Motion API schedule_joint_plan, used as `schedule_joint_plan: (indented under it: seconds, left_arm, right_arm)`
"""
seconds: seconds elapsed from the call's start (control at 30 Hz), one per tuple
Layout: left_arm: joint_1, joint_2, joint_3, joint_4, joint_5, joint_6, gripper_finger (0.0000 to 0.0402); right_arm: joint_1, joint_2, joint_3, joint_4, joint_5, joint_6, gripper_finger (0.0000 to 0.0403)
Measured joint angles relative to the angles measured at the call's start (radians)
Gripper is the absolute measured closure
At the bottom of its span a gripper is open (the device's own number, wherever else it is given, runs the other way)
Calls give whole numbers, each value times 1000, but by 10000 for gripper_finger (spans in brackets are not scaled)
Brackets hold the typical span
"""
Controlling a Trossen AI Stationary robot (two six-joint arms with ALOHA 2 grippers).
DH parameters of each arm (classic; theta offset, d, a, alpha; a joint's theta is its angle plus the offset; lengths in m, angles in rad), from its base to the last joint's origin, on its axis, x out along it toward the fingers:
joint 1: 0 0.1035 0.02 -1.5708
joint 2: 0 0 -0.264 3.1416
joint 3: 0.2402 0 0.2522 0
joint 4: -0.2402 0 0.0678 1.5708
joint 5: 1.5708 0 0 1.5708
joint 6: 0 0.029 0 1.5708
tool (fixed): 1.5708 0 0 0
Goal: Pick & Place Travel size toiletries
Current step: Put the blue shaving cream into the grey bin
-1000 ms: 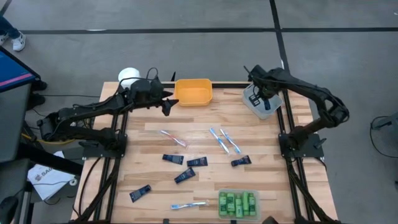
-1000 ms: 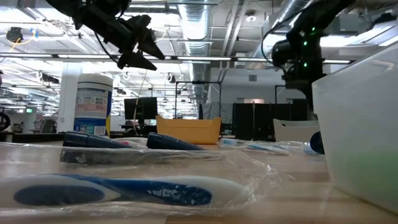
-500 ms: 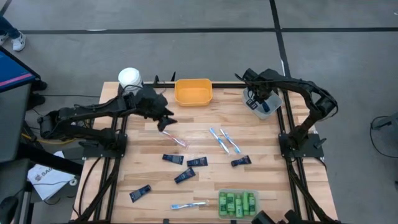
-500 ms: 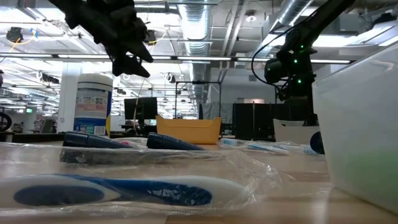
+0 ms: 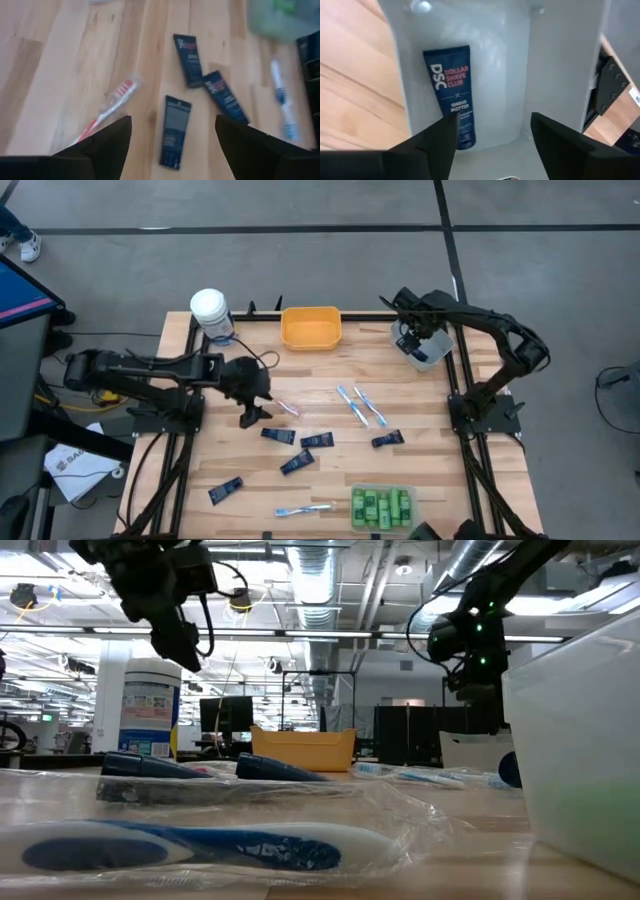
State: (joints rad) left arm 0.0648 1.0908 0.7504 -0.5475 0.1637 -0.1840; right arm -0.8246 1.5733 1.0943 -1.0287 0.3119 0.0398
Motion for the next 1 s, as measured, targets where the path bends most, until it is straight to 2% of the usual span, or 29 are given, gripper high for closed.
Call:
schedule_joint_plan:
  seconds: [0.17,0.53,0.77,1.0]
  left_arm:
    - [-64,0,-45,12,-106,6,117]
    - [-134,0,-241,158,-120,-34,117]
    - [-170,1,-316,302,-143,-34,117]
    - [-205,6,-345,322,-164,-105,117]
  right_arm:
    - [0,-78,0,2,-2,28,170]
    - [0,-214,0,-7,-4,40,192]
    - [-1,-228,0,-14,-13,40,194]
    - [-1,-228,0,-14,-23,40,194]
